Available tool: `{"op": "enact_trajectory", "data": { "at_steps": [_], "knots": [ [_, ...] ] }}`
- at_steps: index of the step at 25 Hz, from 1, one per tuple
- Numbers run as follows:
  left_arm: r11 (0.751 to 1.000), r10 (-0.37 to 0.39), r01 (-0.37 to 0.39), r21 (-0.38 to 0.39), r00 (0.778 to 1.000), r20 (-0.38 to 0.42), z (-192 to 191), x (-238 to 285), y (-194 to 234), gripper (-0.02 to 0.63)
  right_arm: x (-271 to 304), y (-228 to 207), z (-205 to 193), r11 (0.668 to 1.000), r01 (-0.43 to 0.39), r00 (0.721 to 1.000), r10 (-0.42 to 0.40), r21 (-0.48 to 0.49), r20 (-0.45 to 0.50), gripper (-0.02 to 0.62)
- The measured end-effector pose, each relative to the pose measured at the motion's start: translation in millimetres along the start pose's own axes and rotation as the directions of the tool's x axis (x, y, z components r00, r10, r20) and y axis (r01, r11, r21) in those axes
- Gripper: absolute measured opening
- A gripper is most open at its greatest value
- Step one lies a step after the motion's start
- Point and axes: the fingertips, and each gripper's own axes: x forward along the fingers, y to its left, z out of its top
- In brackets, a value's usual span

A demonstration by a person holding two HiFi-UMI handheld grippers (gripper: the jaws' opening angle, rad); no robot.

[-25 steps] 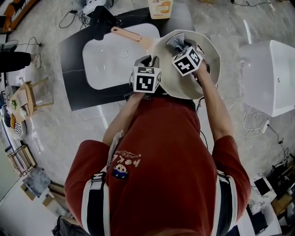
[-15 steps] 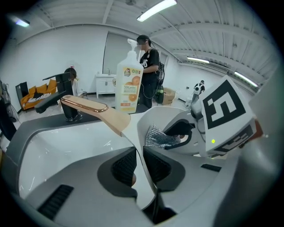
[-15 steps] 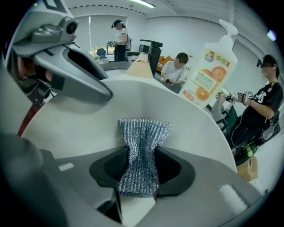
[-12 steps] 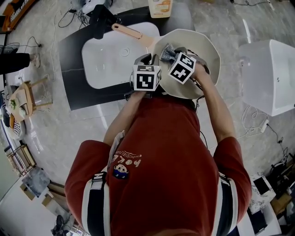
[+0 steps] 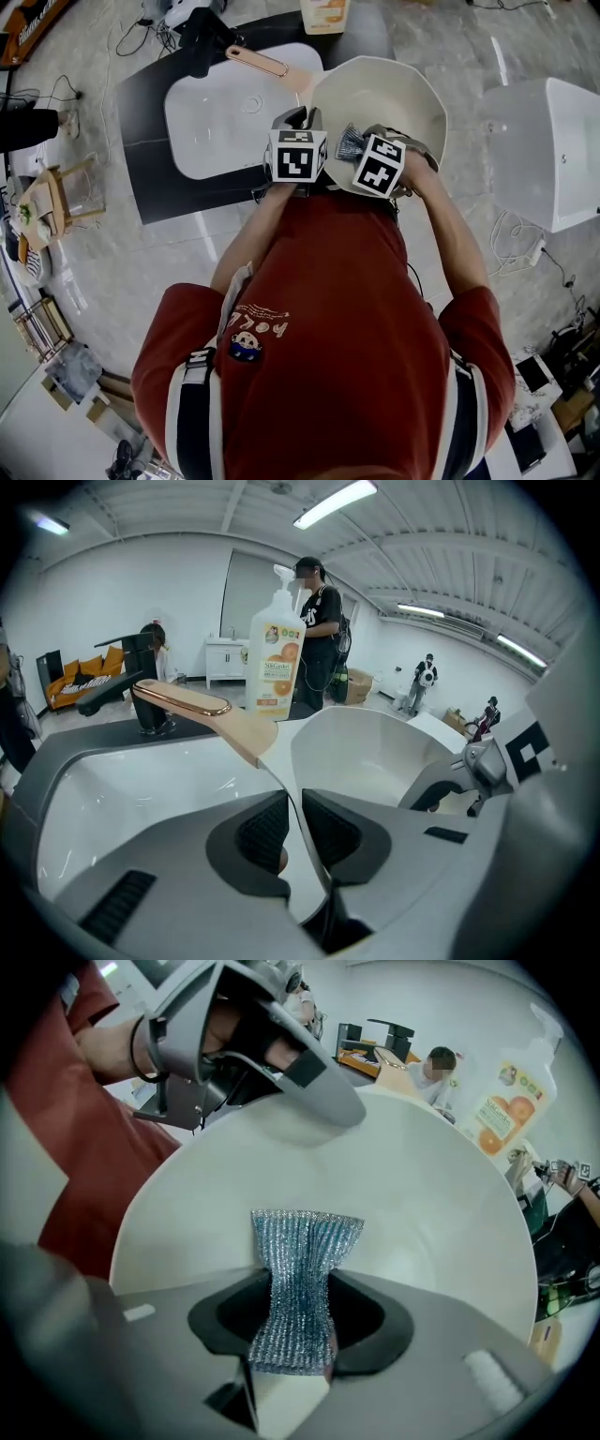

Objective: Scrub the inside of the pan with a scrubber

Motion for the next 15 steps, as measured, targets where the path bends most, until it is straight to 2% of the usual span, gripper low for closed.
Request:
{"op": "enact_trajectory", "data": {
  "at_steps": [3,7,11,15],
  "knots": [
    [1.0,-0.003,0.003,0.001,1.0,0.001,0,0,-2,0.052,-5,-7,-17,0.998,0.007,1.0,-0.006,0.055,-0.02,0.199],
    [1.0,-0.004,0.004,0.002,1.0,0.0,-1,2,-1,0.052,-7,-30,-36,0.987,0.062,0.997,-0.054,0.147,-0.059,0.199],
    [1.0,-0.003,0.003,0.004,1.0,0.001,-1,2,-1,0.051,-12,-68,-57,0.955,0.17,0.983,-0.147,0.242,-0.111,0.199],
    [1.0,0.003,-0.003,0.005,1.0,0.003,-1,2,-1,0.051,-13,-102,-59,0.929,0.23,0.972,-0.202,0.29,-0.122,0.199]
  ]
}}
